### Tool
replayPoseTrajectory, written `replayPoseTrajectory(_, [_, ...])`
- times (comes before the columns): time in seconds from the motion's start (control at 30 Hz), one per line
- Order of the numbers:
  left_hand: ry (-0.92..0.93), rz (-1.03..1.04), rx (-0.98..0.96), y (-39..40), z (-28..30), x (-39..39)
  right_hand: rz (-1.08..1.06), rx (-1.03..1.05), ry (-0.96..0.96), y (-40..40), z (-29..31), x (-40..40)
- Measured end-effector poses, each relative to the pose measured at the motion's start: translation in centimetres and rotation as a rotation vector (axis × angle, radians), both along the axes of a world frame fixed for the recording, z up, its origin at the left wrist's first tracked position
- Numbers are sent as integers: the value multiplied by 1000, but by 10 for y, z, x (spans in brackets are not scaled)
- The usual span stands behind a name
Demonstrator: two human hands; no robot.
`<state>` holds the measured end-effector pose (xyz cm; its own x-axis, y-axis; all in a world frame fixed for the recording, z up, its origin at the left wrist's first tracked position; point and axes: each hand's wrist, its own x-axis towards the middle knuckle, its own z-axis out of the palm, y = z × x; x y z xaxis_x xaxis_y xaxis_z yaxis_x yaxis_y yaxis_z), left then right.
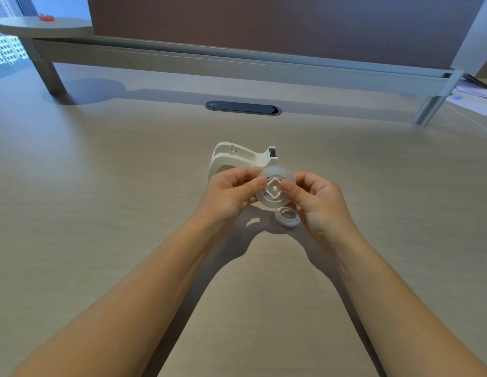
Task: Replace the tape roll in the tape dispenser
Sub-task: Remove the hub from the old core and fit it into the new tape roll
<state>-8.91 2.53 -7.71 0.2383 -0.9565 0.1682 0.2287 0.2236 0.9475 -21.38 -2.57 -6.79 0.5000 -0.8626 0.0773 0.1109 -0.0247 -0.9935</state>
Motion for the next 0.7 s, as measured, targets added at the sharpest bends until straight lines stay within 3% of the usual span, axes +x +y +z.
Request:
replayPoseTrajectory(0.37, [-8,84,-11,-1,-4,1,-15,-44,-28,0,-2,3])
replayPoseTrajectory(0.6, [21,28,-1,0,-1,3,-4,-99,-7,-1,0,2])
replayPoseTrajectory(0.7, [-63,6,39,2,4,6,-3,-134,19,1,1,2])
